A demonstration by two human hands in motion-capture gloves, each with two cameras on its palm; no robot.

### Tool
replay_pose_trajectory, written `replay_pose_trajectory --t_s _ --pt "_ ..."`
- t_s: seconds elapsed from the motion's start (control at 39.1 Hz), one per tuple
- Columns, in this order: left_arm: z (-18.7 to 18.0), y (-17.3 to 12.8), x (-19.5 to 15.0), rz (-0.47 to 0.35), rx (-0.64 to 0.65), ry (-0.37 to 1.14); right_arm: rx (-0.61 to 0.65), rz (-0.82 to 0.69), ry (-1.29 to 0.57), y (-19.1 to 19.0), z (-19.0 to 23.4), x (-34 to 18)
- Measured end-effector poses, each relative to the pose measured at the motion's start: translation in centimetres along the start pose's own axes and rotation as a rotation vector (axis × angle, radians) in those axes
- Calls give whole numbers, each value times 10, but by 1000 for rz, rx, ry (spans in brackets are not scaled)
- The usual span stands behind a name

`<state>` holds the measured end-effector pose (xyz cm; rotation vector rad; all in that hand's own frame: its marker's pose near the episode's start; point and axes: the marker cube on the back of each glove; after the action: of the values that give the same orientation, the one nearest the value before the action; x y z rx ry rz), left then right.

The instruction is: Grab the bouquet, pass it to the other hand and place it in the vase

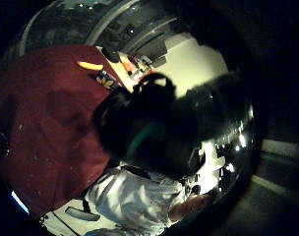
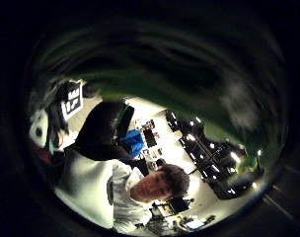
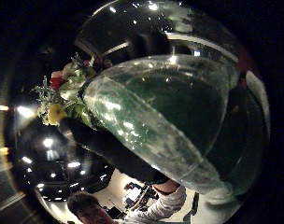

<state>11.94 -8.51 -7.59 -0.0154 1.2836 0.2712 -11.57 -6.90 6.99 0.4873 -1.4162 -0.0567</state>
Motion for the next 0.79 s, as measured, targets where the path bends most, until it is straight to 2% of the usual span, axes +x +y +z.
replay_pose_trajectory --t_s 0.13,0.28,0.38,0.46,0.51,0.59,0.69,0.79 --pt "5 -2 6 20 170 68 0 0 -9 8 12 1" --pt "-8 -7 -12 96 424 17 -64 -24 51 19 21 3" --pt "-19 -5 -8 112 475 10 -212 -10 81 22 24 12" --pt "-33 -6 -2 122 491 -28 -343 -93 55 19 25 16" --pt "-47 -8 5 129 512 -72 -393 -161 53 14 23 17" --pt "-70 -13 24 156 551 -116 -412 -140 57 10 17 13" --pt "-104 -22 60 287 611 -148 -374 -179 120 -5 8 12" --pt "-135 -26 85 223 699 -173 -355 -1 158 -12 1 15"
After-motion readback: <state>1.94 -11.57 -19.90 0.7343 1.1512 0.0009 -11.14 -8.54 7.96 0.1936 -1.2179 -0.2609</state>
